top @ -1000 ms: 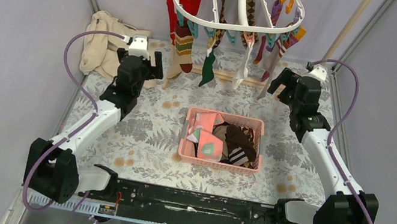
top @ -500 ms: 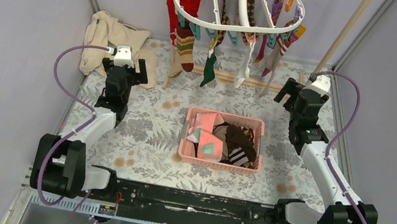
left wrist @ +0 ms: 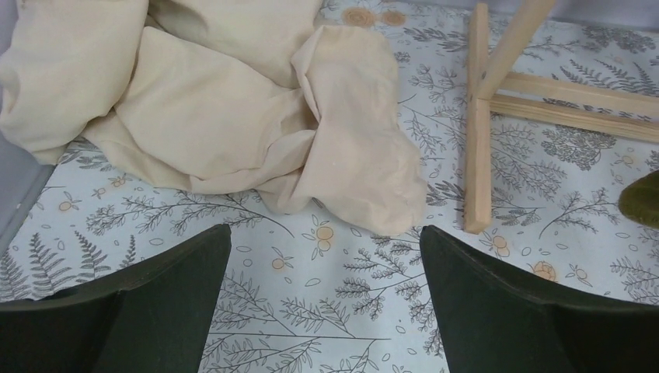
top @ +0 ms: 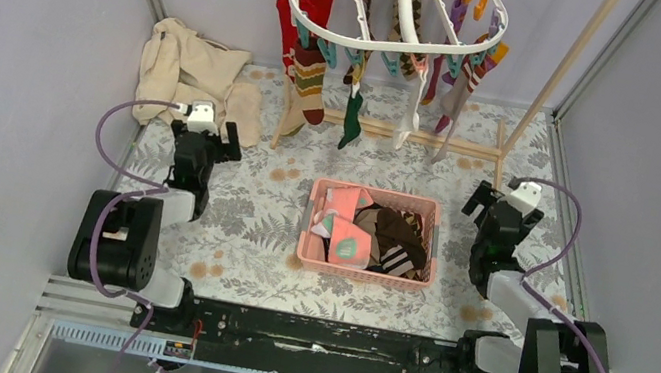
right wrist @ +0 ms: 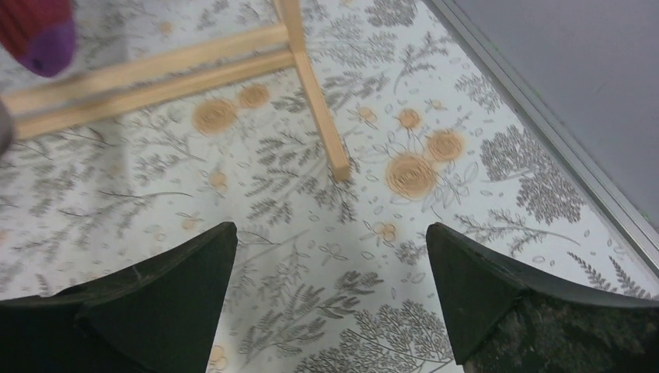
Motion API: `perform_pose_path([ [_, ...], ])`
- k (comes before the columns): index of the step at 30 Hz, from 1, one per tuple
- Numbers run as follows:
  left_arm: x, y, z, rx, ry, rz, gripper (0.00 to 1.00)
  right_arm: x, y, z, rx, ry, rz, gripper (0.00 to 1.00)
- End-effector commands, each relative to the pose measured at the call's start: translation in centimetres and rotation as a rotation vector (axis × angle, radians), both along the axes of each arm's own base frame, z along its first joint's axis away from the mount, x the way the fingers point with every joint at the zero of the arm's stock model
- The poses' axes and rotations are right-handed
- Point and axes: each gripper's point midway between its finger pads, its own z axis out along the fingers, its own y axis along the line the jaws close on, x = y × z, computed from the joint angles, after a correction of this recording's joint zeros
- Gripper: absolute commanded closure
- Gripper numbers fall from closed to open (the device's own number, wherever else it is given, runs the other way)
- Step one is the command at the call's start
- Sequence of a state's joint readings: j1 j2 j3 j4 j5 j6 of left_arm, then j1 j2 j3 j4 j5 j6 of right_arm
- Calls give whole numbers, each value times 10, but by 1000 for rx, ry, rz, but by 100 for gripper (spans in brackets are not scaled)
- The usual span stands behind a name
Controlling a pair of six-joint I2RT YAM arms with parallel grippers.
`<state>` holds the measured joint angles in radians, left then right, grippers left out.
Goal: Remove the socks clipped to the hanger
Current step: Reset both arms
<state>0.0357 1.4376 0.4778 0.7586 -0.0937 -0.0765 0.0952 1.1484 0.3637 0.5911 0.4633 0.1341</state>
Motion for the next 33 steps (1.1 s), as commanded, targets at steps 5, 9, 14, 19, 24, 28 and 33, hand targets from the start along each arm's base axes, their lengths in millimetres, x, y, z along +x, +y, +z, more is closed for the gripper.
perform_pose_path([
  [5, 9, -9, 21, 38, -209, -121, 1, 19, -7, 15, -21, -193, 17, 0],
  [9, 10, -13, 17, 43, -198, -151, 1, 27, -8, 22, -45, -227, 18, 0],
  [14, 15, -19, 12, 49, -171, -195, 1, 30, -4, 24, -67, -231, 51, 0],
  [19, 7, -23, 21, -12, -255, -199, 1, 23, 3, 23, -76, -151, 103, 0],
  [24, 16, -32, 14, -90, -233, -299, 1, 18, 8, -2, -30, -124, 119, 0],
  [28, 7, -32, 20, -79, -267, -303, 1, 2, 8, -23, -28, -190, 123, 0],
  [33, -3, -25, 30, -25, -297, -270, 1, 9, 13, -38, -33, -144, 150, 0],
])
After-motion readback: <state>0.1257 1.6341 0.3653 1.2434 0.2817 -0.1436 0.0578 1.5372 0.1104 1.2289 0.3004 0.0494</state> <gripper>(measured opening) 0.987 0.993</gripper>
